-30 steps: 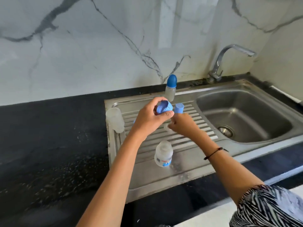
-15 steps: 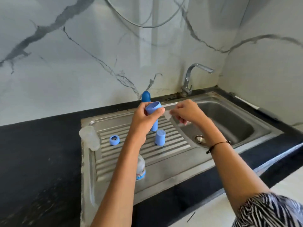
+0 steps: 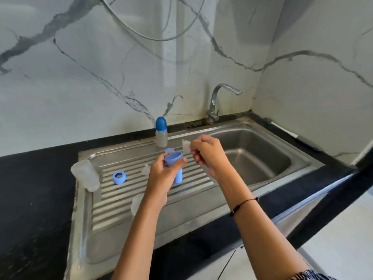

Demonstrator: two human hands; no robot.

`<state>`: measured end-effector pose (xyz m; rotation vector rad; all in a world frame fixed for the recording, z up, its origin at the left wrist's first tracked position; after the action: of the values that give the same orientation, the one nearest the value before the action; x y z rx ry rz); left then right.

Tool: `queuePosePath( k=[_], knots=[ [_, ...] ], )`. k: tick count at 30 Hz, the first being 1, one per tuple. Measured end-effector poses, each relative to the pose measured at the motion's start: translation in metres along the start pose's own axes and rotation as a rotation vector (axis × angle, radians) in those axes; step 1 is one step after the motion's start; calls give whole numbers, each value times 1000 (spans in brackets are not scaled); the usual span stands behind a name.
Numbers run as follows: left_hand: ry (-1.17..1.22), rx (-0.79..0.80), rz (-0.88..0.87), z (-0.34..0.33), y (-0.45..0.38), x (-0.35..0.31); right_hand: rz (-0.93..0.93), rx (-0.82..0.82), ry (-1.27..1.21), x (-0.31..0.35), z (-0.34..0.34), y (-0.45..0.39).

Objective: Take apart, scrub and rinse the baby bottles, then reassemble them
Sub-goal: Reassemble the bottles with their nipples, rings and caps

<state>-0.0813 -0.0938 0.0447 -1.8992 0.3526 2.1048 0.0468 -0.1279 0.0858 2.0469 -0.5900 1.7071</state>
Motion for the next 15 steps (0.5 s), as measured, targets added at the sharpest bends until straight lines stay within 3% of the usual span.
queuePosePath(
  k=[3, 9, 15],
  knots=[
    [7, 6, -4, -3, -7, -10, 14, 48, -77, 4, -5, 9],
    [63, 24, -42, 6, -26, -25, 148, 183, 199, 15, -10, 6],
    [-9, 55, -110, 16, -37, -21, 479, 139, 349, 39, -29, -1]
  ],
)
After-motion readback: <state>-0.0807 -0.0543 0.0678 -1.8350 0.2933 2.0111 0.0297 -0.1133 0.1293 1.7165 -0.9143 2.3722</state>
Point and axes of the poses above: each hand's wrist, its own y-axis away from the middle knuckle, its own z-axis out of the back of the hand, x = y × z, the point moved 3 cm from there along -y, towards the middle knuckle, and after that the axes turned 15 degrees about -y, right-handed, at the moved point
